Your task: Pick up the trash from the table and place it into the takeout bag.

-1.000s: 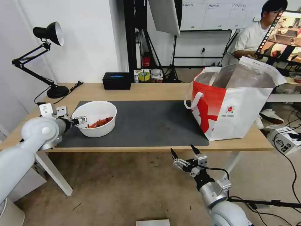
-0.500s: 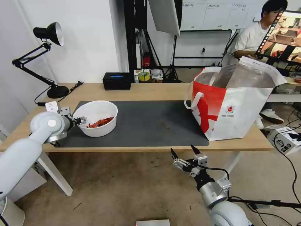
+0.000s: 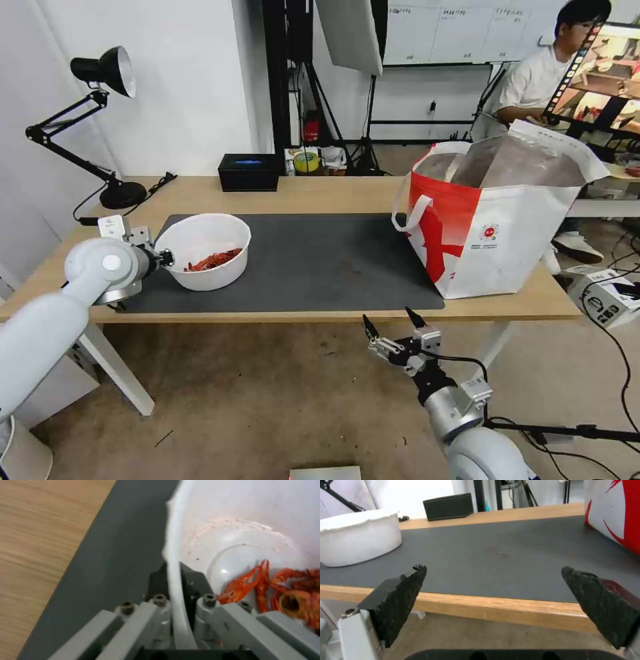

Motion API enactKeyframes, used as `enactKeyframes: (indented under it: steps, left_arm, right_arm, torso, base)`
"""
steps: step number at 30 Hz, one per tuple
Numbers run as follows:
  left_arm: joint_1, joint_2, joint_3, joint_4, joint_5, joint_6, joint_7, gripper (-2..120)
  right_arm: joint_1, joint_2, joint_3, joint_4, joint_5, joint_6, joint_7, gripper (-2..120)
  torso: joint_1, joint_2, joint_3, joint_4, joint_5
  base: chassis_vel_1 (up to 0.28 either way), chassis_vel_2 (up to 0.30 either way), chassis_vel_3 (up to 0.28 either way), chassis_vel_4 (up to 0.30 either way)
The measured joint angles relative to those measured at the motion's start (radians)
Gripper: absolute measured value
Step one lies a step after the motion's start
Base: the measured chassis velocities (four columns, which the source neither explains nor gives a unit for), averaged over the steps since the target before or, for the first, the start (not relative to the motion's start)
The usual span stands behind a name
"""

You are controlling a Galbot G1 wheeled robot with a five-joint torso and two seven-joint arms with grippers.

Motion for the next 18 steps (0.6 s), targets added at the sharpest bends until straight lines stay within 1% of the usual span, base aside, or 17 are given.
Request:
enactKeyframes:
  steps: [1,6,8,9,10,11,14,15,18]
  left_arm:
    - [0.001,-0.001,-0.003,-0.007,0.0,-0.006,0.0,0]
    - [0.0,-0.008,-0.012,-0.032,0.001,-0.023,0.0,0]
    - [-0.003,-0.011,-0.015,-0.043,0.006,-0.031,0.012,0]
    - [-0.01,-0.01,-0.017,-0.063,0.024,-0.044,0.041,0]
    - [-0.023,-0.01,-0.013,-0.083,0.03,-0.051,0.053,0]
    - [-0.023,-0.01,-0.013,-0.083,0.03,-0.051,0.053,0]
    - [-0.082,-0.018,0.014,-0.129,0.016,-0.067,0.061,0]
    - [-0.082,-0.018,0.014,-0.129,0.016,-0.067,0.061,0]
    - [-0.153,-0.028,0.065,-0.168,0.003,-0.086,0.075,0]
  right_arm:
    - [0.0,0.0,0.0,0.0,0.0,0.0,0.0,100]
    - [0.0,0.0,0.0,0.0,0.0,0.0,0.0,100]
    - [0.0,0.0,0.0,0.0,0.0,0.0,0.0,100]
    - [0.0,0.0,0.0,0.0,0.0,0.0,0.0,100]
    - [0.0,0.0,0.0,0.0,0.0,0.0,0.0,100]
    - [0.0,0.0,0.0,0.0,0.0,0.0,0.0,100]
    - [0.0,0.0,0.0,0.0,0.0,0.0,0.0,100]
    - [0.0,0.0,0.0,0.0,0.0,0.0,0.0,100]
    - [0.0,0.0,0.0,0.0,0.0,0.0,0.0,100]
  torso:
    - [0.0,0.0,0.0,0.0,0.0]
    - [0.0,0.0,0.0,0.0001,0.0]
    - [0.0,0.0,0.0,0.0,0.0]
    - [0.0,0.0,0.0,0.0,0.0]
    - [0.0,0.0,0.0,0.0002,0.0]
    - [0.0,0.0,0.0,0.0002,0.0]
    - [0.0,0.0,0.0,0.0,0.0001]
    - [0.0,0.0,0.0,0.0,0.0001]
    - [0.0,0.0,0.0,0.0,0.0003]
  base:
    - [0.0,0.0,0.0,0.0]
    - [0.0,0.0,0.0,0.0]
    - [0.0,0.0,0.0,0.0]
    - [0.0,0.0,0.0,0.0]
    - [0.0,0.0,0.0,0.0]
    - [0.0,0.0,0.0,0.0]
    - [0.0,0.0,0.0,0.0]
    - [0.0,0.0,0.0,0.0]
    - [0.0,0.0,0.0,0.0]
